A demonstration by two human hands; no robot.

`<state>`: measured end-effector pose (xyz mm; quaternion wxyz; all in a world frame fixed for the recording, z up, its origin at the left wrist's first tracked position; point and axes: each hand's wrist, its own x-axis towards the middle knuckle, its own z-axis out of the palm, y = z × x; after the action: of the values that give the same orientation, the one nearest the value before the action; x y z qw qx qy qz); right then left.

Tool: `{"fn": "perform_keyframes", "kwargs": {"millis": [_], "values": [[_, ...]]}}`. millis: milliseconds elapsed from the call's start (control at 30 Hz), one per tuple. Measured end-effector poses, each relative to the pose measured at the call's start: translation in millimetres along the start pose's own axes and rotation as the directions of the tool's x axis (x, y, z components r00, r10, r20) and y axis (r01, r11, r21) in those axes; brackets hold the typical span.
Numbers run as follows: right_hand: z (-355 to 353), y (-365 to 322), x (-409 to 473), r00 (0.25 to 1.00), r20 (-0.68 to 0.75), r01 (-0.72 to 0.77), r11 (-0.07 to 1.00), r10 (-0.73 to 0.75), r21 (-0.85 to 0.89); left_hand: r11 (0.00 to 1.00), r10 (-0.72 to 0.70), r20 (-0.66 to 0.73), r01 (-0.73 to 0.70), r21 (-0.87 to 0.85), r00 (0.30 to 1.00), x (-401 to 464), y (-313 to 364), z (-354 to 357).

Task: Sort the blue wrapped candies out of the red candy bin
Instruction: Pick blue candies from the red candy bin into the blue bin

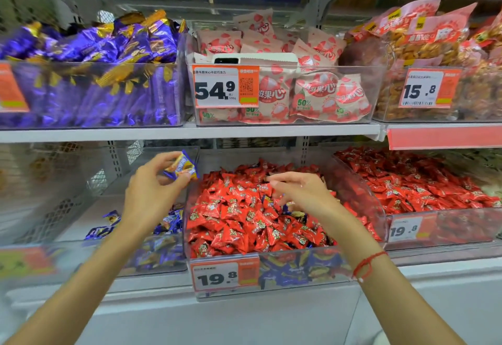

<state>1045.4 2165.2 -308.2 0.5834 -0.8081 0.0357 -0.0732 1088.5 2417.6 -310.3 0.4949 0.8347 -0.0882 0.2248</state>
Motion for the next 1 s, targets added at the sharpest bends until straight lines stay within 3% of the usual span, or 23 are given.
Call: {"fn": "perform_keyframes", "kwargs": {"millis": [100,200,300,367,433,500,567,633,733,800,900,1000], "values": [[-11,12,7,0.985,-0.123,0.086,0.964,-0.119,-0.25,0.938,-0.09,0.02,0.078,0.337,0.996,6,-20,-25],[-29,26,11,0.916,-0.274,0.086,0.811,-0.292,-0.578,0.858,-0.182,0.145,0.085,0.507,0.973,3,-34,-27],[-47,36,9,0.845,-0.356,0.05,0.722,-0.399,-0.69,0.765,-0.164,0.079,0.076,0.64,0.983,-4,-21,-15],[-58,45,6,0.834,-0.369,0.0,0.669,-0.41,-0.743,0.804,-0.018,0.048,-0.014,0.595,0.999,-10,4,0],[-68,57,4,0.831,-0.375,-0.056,0.607,-0.412,-0.793,0.872,0.139,0.103,-0.171,0.459,0.985,-13,30,21],[-76,67,1,0.866,-0.353,-0.086,0.59,-0.354,-0.803,0.897,0.231,0.262,-0.309,0.315,0.937,-14,54,51],[-81,75,0,0.909,-0.314,-0.075,0.632,-0.274,-0.771,0.863,0.298,0.468,-0.444,0.24,0.832,-9,65,88],[-84,77,-2,0.915,-0.3,-0.046,0.666,-0.271,-0.744,0.804,0.294,0.633,-0.543,0.242,0.716,-1,64,126],[-87,79,-2,0.91,-0.303,-0.032,0.684,-0.281,-0.729,0.695,0.144,0.787,-0.628,0.351,0.6,13,56,166],[-85,78,-2,0.915,-0.3,-0.045,0.669,-0.271,-0.742,0.634,0.072,0.803,-0.648,0.421,0.592,18,57,175],[-84,78,-1,0.91,-0.301,-0.043,0.659,-0.284,-0.751,0.536,0.115,0.761,-0.685,0.493,0.638,21,61,181],[-82,77,-1,0.911,-0.309,-0.06,0.654,-0.273,-0.754,0.457,0.129,0.756,-0.715,0.529,0.642,20,57,178]]}}
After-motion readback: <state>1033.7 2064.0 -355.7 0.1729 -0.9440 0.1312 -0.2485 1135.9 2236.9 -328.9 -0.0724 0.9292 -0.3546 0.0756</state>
